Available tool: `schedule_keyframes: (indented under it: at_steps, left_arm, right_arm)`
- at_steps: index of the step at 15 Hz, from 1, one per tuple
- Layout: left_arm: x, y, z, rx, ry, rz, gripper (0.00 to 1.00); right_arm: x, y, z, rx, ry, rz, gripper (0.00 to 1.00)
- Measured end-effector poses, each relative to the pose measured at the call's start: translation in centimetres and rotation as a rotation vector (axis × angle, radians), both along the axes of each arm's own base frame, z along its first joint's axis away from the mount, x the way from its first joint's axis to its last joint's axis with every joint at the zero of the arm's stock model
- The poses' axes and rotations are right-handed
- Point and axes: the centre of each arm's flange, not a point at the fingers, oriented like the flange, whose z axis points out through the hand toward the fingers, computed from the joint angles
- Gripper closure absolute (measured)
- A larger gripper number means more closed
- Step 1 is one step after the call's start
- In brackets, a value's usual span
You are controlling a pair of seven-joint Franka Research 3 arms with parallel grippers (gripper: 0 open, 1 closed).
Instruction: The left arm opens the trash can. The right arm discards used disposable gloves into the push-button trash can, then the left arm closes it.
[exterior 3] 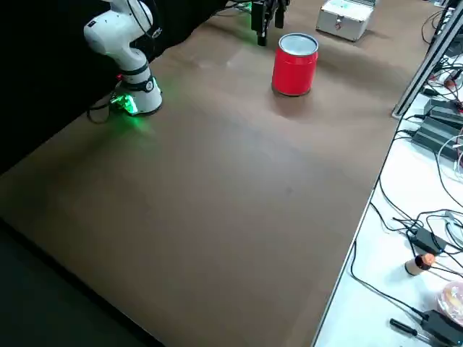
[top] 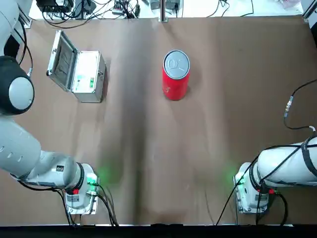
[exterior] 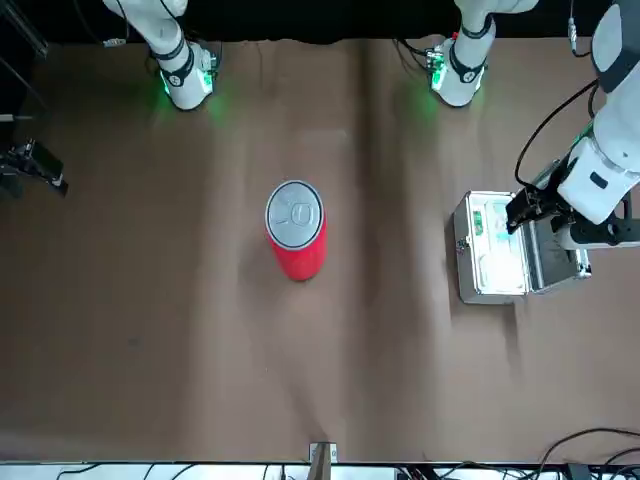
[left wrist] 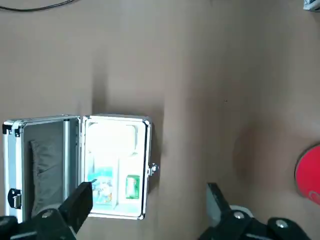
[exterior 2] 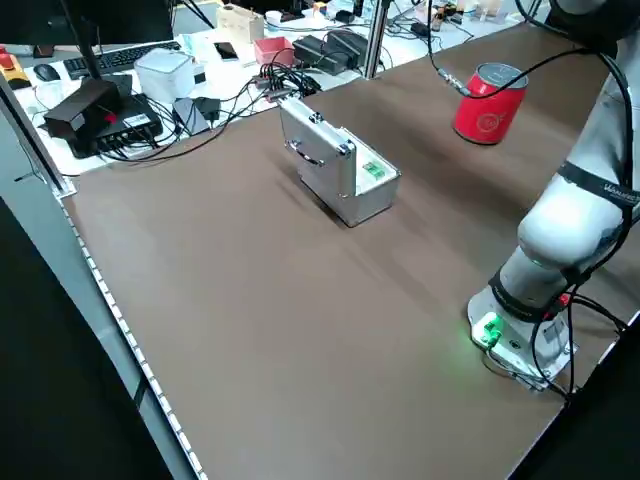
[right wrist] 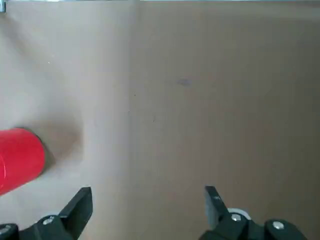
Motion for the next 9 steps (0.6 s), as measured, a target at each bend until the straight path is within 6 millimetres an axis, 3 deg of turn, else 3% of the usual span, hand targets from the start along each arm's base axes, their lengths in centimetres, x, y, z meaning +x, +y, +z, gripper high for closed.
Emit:
schedule_keyframes:
  at_steps: [9]
  left_arm:
    - [-0.06, -0.32, -0.18, 0.001, 0.004, -0.005, 0.00]
  right_arm:
    - [-0.11, 0.17, -0.11, 0.000, 0.012, 0.003, 0.01]
